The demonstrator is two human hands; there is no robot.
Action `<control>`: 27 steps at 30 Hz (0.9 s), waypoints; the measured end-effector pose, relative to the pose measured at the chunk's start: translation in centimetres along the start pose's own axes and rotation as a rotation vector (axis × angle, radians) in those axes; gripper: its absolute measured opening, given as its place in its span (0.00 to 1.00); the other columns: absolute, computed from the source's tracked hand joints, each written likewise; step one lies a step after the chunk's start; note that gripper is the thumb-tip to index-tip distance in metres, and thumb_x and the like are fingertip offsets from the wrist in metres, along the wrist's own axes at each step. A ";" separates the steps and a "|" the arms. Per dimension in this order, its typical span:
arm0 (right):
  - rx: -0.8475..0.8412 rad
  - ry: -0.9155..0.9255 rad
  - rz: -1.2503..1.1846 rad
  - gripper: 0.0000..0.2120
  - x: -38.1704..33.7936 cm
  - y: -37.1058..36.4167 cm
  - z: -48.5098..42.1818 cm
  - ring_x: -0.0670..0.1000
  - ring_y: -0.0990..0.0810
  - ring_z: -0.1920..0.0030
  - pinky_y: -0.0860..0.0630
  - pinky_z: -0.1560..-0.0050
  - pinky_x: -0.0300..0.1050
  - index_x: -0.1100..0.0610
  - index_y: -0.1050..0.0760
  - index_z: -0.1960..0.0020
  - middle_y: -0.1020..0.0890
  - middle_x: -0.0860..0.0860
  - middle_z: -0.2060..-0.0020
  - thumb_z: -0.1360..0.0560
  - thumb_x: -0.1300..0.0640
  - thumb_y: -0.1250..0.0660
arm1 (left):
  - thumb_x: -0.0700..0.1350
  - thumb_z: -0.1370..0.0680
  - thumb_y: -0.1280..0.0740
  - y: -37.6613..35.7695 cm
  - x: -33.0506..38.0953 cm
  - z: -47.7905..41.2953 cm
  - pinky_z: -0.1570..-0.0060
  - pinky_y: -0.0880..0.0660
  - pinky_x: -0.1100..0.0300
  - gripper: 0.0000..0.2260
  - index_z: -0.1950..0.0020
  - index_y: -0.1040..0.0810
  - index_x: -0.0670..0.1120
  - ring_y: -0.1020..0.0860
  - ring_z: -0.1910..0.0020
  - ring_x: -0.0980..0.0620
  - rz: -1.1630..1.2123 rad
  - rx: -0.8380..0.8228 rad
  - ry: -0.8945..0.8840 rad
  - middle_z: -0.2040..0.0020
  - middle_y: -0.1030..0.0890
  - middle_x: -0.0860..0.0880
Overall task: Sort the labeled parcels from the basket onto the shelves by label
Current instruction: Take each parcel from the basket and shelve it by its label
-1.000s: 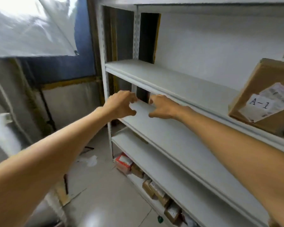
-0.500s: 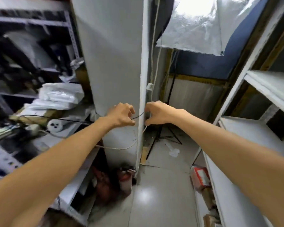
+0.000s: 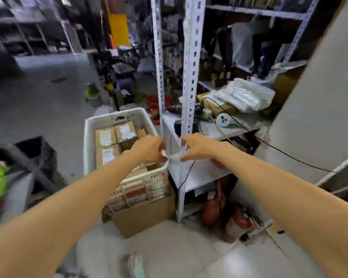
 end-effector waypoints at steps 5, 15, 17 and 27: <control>-0.049 0.190 0.070 0.24 -7.8 -1.0 -7.1 0.57 0.25 0.43 0.26 0.42 0.54 0.61 0.31 0.37 0.25 0.56 0.41 0.25 0.47 0.30 | 0.55 0.30 0.26 1.5 -9.1 3.1 0.54 0.25 0.55 0.17 0.47 0.22 0.47 0.23 0.52 0.48 0.040 0.070 0.197 0.50 0.19 0.49; -0.104 0.220 0.069 0.23 -12.6 -0.3 -21.2 0.53 0.24 0.49 0.25 0.50 0.46 0.56 0.27 0.41 0.22 0.51 0.47 0.30 0.47 0.27 | 0.53 0.29 0.26 2.3 -21.3 -1.7 0.51 0.22 0.55 0.18 0.44 0.20 0.45 0.21 0.49 0.50 0.106 -0.036 0.337 0.47 0.18 0.49; -0.108 0.211 0.080 0.23 -12.7 0.0 -24.2 0.53 0.23 0.50 0.23 0.50 0.49 0.55 0.27 0.43 0.21 0.51 0.49 0.32 0.44 0.28 | 0.53 0.30 0.26 2.6 -23.1 -3.5 0.52 0.21 0.55 0.17 0.46 0.19 0.44 0.21 0.50 0.49 0.109 -0.055 0.327 0.49 0.17 0.48; -0.234 0.188 0.076 0.19 -12.5 -2.9 -34.5 0.52 0.26 0.53 0.30 0.59 0.45 0.57 0.29 0.45 0.27 0.49 0.54 0.29 0.47 0.28 | 0.53 0.29 0.27 -1.6 -32.4 -8.9 0.45 0.23 0.50 0.24 0.38 0.24 0.44 0.22 0.45 0.46 0.145 -0.235 0.395 0.42 0.20 0.47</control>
Point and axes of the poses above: each hand's wrist, its own z-axis away from the middle knuckle, its own y-axis out of the back of the hand, x = y × z, the point moved 4 cm from there along -z, towards the middle knuckle
